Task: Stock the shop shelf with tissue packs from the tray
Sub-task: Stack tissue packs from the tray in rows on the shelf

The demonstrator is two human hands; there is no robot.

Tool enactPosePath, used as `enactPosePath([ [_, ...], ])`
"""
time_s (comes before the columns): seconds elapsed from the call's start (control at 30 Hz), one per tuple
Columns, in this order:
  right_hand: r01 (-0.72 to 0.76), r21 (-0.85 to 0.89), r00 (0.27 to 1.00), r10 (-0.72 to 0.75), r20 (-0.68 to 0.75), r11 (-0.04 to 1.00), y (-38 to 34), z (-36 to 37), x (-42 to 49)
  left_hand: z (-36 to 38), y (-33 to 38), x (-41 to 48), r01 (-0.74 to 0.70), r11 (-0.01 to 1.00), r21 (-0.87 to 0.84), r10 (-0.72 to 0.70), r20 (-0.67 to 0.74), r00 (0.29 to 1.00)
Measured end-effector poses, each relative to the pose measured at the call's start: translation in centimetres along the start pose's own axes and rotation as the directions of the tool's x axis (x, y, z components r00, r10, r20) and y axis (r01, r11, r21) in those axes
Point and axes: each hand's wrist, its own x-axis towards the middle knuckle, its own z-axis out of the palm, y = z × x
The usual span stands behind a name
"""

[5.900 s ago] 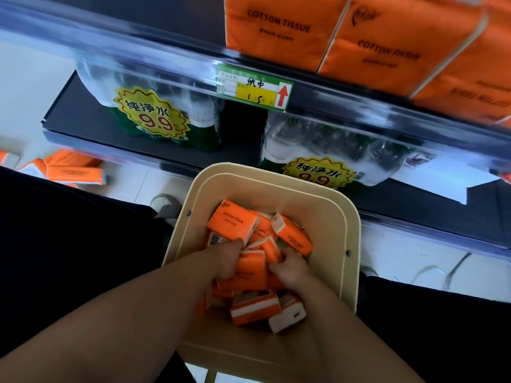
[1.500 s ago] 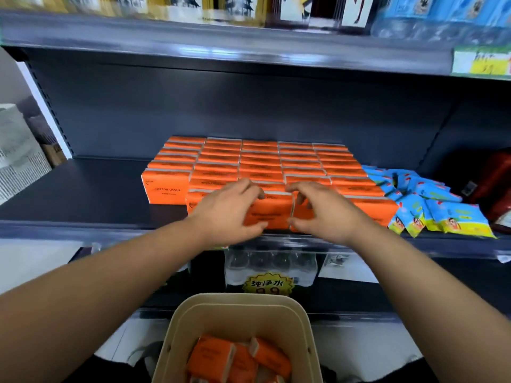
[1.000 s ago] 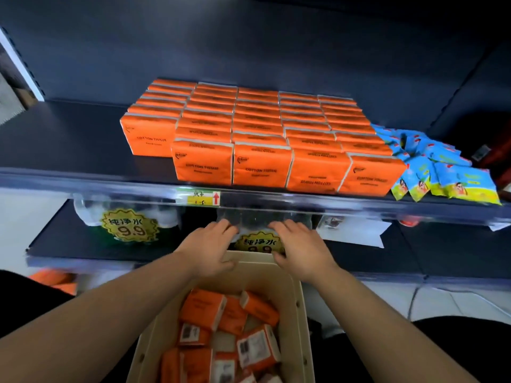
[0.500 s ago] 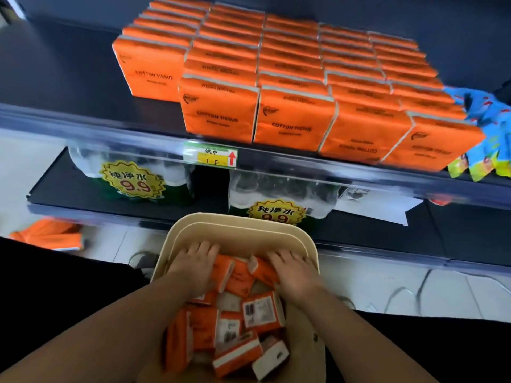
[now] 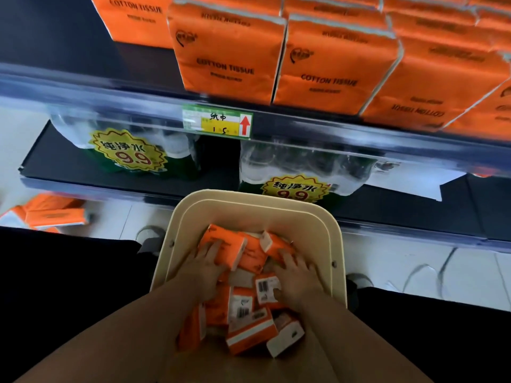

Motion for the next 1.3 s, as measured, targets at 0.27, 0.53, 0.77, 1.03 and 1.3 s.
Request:
enactPosePath([
  [0.27, -0.031, 0.053, 0.998, 0.033, -0.05, 0.998, 0.9, 0.6, 1.7, -1.4, -0.2, 2.4, -0.017, 0.989, -0.144, 0.002, -0.103, 0.995],
  [0.53, -0.021, 0.091, 0.999, 0.018, 0.038, 0.996, 0.6, 1.5, 3.4, -3.4, -0.9, 4.6, 0.032, 0.979, -0.201, -0.062, -0.142, 0.988],
  [0.77, -0.028, 0.133, 1.0, 0.028, 0.001, 0.991, -1.9, 2.0, 3.3, -4.6, -1.1, 5.9, 0.055, 0.989, -0.139, -0.052, 0.021, 0.998],
  [1.03, -0.133, 0.07, 0.99, 0.136, -0.031, 0.989, -0.4, 1.3, 5.1, -2.1, -1.7, 5.0, 0.097, 0.994, -0.042, -0.095, 0.044, 0.994],
  [1.3, -0.019, -0.175, 0.999, 0.012, -0.043, 0.984, 0.1, -0.5, 7.7, -1.0, -2.1, 5.5, 0.089, 0.995, -0.044, -0.089, 0.002, 0.996],
])
